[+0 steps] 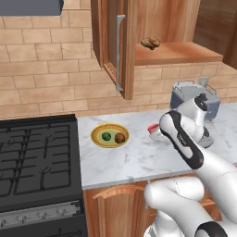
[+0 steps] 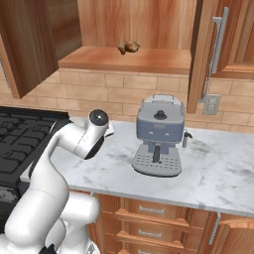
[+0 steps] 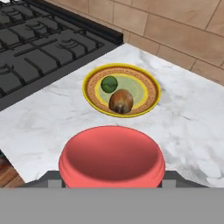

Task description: Pick the avocado and bread from the counter and place them on the plate. Then pick the jam from the cabinet and place it next to the plate. Lastly close the cabinet door.

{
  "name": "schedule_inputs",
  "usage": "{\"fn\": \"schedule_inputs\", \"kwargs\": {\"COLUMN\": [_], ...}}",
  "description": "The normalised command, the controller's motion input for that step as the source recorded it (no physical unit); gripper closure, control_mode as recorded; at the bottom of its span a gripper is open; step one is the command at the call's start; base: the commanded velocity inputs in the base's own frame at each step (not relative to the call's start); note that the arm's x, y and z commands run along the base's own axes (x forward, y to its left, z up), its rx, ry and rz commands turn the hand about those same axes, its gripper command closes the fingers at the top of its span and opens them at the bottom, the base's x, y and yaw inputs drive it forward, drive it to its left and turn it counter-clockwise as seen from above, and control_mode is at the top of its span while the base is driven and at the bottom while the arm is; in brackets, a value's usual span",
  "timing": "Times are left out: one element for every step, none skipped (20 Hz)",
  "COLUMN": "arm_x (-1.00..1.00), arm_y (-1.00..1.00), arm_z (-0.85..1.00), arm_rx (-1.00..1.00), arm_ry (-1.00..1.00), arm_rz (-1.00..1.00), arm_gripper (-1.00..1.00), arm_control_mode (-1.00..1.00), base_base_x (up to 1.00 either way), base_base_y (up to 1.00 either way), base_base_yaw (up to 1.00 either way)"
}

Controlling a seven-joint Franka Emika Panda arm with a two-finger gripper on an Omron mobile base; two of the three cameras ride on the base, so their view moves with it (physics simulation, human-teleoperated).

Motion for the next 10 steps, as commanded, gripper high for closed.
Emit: {"fn": "schedule_inputs", "kwargs": {"arm_x": [0.0,0.0,0.0,0.0,0.0,0.0,0.0,0.0,0.04,0.09], "arm_y": [0.21,0.23,0.31,0.36,0.31,0.3,0.31,0.31,0.3,0.26], "arm_z": [-0.32,-0.32,-0.26,-0.27,-0.29,-0.24,-0.19,-0.16,-0.14,-0.14], "arm_rx": [0.09,0.08,0.07,0.08,0.08,0.08,0.05,0.05,0.03,0.03], "arm_ry": [0.0,0.0,0.0,0.0,0.0,0.0,0.0,0.0,0.0,0.0], "arm_rz": [0.05,0.04,0.03,0.0,0.0,0.0,0.0,0.0,0.0,0.0], "arm_gripper": [1.0,1.0,1.0,1.0,1.0,1.0,1.0,1.0,1.0,1.0], "arm_control_mode": [-1.0,-1.0,-1.0,-1.0,-1.0,-1.0,-1.0,-1.0,-1.0,-1.0], "base_base_x": [0.0,0.0,0.0,0.0,0.0,0.0,0.0,0.0,0.0,0.0], "base_base_y": [0.0,0.0,0.0,0.0,0.0,0.0,0.0,0.0,0.0,0.0], "base_base_yaw": [0.0,0.0,0.0,0.0,0.0,0.0,0.0,0.0,0.0,0.0]}}
